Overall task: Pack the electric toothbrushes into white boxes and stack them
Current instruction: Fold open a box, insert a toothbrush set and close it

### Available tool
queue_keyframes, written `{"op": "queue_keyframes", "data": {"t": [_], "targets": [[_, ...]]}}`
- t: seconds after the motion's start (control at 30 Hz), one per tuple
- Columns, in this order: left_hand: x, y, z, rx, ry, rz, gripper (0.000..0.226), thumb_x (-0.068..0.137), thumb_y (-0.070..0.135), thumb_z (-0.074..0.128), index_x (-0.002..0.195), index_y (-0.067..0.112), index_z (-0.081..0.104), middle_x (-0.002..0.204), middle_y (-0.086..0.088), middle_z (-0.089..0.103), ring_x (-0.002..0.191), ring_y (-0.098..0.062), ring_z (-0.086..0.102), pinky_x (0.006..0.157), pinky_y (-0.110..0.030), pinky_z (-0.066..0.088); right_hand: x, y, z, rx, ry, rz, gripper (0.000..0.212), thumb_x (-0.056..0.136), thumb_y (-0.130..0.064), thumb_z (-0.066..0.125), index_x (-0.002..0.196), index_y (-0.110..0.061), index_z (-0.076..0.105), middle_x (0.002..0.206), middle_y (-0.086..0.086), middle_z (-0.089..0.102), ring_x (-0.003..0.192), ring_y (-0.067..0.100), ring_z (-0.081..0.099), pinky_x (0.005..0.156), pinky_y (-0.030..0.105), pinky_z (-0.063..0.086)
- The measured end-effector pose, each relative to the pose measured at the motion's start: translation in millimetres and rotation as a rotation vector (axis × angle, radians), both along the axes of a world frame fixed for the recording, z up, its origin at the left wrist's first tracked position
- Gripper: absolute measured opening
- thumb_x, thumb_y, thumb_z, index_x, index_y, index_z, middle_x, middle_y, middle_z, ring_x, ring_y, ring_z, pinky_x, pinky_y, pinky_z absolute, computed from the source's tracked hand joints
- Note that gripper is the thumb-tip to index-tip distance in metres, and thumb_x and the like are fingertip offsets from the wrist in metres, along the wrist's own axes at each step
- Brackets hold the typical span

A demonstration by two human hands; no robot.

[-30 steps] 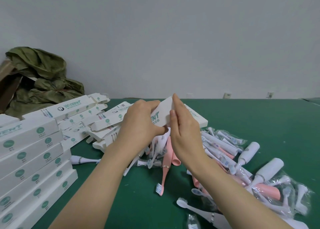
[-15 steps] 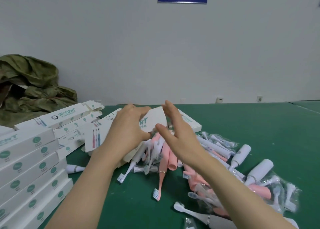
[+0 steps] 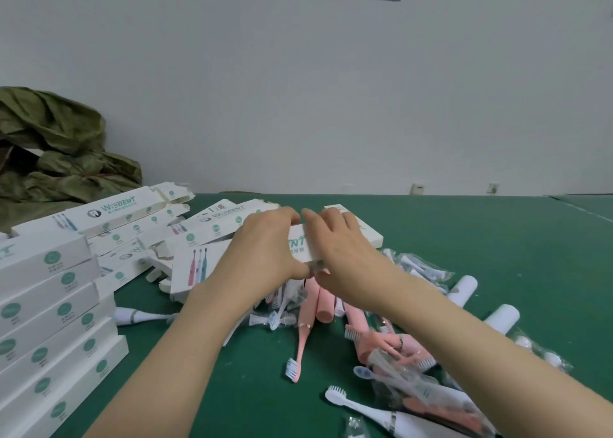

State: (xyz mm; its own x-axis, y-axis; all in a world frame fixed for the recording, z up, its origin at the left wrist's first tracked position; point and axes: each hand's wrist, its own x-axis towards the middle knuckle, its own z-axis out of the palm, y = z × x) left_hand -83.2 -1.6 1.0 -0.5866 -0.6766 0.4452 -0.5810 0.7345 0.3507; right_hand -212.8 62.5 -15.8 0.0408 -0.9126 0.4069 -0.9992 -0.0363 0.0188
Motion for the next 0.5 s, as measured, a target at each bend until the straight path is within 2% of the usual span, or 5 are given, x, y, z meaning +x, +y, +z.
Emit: {"op": "queue_keyframes", "data": {"t": [0.07,0.27,0.37,0.43,0.5], "targets": [[-2.9,3.6,-2.4,0.024,0.032,-0.021,0.068,0.061,0.035,0.082,0.123,0.022,0.056,0.111,0.004,0.065,0.101,-0.016,0.056,0.081,-0.028,0.045,1.8,-4.6,-7.6,-0.013,-0.117,-0.051,0.077,0.082,-0.01,0.06,0.146,-0.012,0.017,0.13,0.01,0.031,0.12,0.027,0.028,0.097,0.031,0.027],[-4.1,-2.0,-2.1,0.033,0.094,0.012,0.056,0.059,0.026,0.086,0.109,0.021,0.061,0.095,0.005,0.064,0.088,-0.015,0.054,0.066,-0.027,0.038,-9.3,6.6,-1.8,-0.125,-0.868,0.078,0.086,0.076,-0.004,0.071,0.146,-0.018,0.023,0.133,0.002,0.038,0.119,0.009,0.039,0.096,0.018,0.033],[-0.7,-3.1,-2.1,0.041,0.216,0.062,0.054,0.06,0.029,0.086,0.107,0.02,0.062,0.094,0.007,0.064,0.084,-0.012,0.054,0.066,-0.024,0.035,-13.6,15.0,-0.1,-0.35,-1.159,0.088,0.06,0.082,0.002,0.064,0.136,-0.013,0.042,0.121,-0.002,0.055,0.113,0.009,0.056,0.097,0.022,0.045],[-0.2,-2.0,-1.1,0.038,0.287,0.08,0.054,0.059,0.03,0.086,0.107,0.019,0.063,0.096,0.006,0.065,0.088,-0.014,0.056,0.066,-0.024,0.036,-13.0,18.7,-3.3,-0.477,-1.18,0.067,0.033,0.085,-0.004,0.066,0.114,-0.02,0.062,0.103,-0.01,0.068,0.096,0.002,0.064,0.086,0.016,0.05],[-1.1,0.7,0.4,0.043,0.322,0.079,0.053,0.058,0.031,0.085,0.106,0.021,0.063,0.096,0.007,0.065,0.091,-0.015,0.057,0.065,-0.023,0.038,-7.1,19.9,-6.8,-0.538,-1.134,0.08,0.023,0.085,-0.006,0.066,0.093,-0.028,0.07,0.082,-0.022,0.071,0.08,-0.006,0.065,0.073,0.009,0.048]]}}
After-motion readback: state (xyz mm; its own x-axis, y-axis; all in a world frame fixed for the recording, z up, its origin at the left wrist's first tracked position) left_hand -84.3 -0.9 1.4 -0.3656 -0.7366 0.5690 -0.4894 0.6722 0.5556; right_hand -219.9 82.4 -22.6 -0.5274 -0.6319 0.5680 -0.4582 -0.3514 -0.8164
